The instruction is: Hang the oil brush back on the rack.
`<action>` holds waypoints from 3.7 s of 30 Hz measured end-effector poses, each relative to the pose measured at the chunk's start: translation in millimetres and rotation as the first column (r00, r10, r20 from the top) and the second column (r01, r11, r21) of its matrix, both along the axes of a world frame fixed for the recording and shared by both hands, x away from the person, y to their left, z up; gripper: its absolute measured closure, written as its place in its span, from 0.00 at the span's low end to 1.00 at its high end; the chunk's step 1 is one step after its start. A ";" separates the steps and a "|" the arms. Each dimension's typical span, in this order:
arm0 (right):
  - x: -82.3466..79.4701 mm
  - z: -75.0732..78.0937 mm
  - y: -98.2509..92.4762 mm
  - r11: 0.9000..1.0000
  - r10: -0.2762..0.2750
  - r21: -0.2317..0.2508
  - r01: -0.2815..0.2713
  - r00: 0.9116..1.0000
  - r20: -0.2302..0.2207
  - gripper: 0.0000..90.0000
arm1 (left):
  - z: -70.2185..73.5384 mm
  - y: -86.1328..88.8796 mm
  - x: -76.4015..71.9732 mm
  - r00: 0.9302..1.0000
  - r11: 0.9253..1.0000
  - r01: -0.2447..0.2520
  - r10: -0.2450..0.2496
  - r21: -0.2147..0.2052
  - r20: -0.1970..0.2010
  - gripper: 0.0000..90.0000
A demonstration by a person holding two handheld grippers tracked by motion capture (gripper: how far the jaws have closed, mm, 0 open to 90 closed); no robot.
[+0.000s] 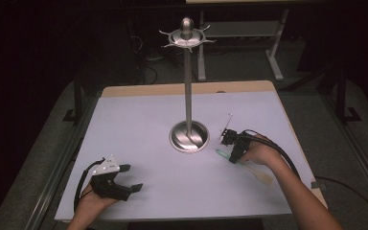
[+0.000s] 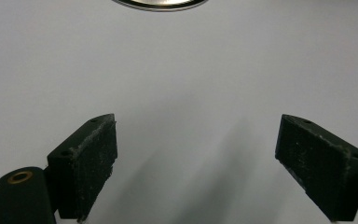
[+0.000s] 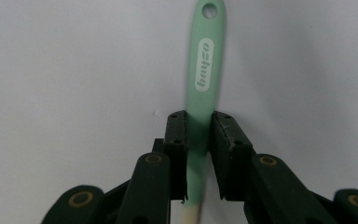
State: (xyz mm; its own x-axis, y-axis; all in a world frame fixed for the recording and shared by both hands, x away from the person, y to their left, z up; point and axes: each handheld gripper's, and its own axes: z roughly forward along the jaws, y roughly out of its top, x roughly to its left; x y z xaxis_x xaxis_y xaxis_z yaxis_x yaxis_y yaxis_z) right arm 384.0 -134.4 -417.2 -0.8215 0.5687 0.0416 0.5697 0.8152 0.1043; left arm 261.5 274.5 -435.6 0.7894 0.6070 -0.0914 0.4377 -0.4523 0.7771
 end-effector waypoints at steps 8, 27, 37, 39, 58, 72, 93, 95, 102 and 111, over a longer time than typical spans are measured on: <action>5.6 0.7 3.6 0.999 -0.022 -0.027 0.020 0.999 -0.047 0.87 | -0.3 0.9 0.3 1.000 1.000 0.003 -0.003 0.005 0.000 0.14; 2.0 9.2 -16.0 0.993 -0.064 0.097 0.063 0.998 0.008 0.88 | -0.4 0.7 0.4 1.000 1.000 0.006 -0.006 0.004 -0.001 0.15; -7.0 38.6 -38.3 0.956 -0.112 0.283 0.075 0.987 0.119 0.88 | -0.1 0.4 -0.1 1.000 1.000 0.006 -0.006 0.003 -0.001 0.15; -9.2 41.5 -42.7 0.945 -0.123 0.319 0.073 0.983 0.139 0.88 | -0.1 0.4 -0.1 1.000 1.000 0.006 -0.006 0.002 -0.001 0.15; -38.8 68.5 -79.1 0.791 -0.288 0.608 0.065 0.916 0.278 0.87 | 0.4 -0.6 -1.7 1.000 1.000 0.002 -0.002 -0.004 -0.005 0.15; -43.7 80.4 -92.9 0.659 -0.349 0.752 -0.013 0.880 0.321 0.87 | 1.1 0.3 -0.7 1.000 1.000 0.003 -0.003 -0.018 0.002 0.15; -39.7 125.9 -82.7 0.609 -0.356 0.786 -0.107 0.848 0.392 0.87 | 2.6 1.0 -0.7 1.000 1.000 0.007 -0.007 -0.011 0.013 0.15; -39.3 131.5 -81.2 0.602 -0.356 0.790 -0.118 0.846 0.397 0.87 | 2.5 0.7 -0.4 1.000 1.000 0.011 -0.010 -0.009 0.013 0.15; -38.0 151.3 -75.9 0.583 -0.353 0.798 -0.152 0.837 0.418 0.87 | 2.4 0.4 -1.1 1.000 1.000 0.006 -0.006 -0.016 0.012 0.15; -28.0 174.0 -70.8 0.566 -0.355 0.803 -0.187 0.824 0.443 0.87 | 2.2 0.6 -1.3 1.000 1.000 0.007 -0.007 -0.018 0.012 0.15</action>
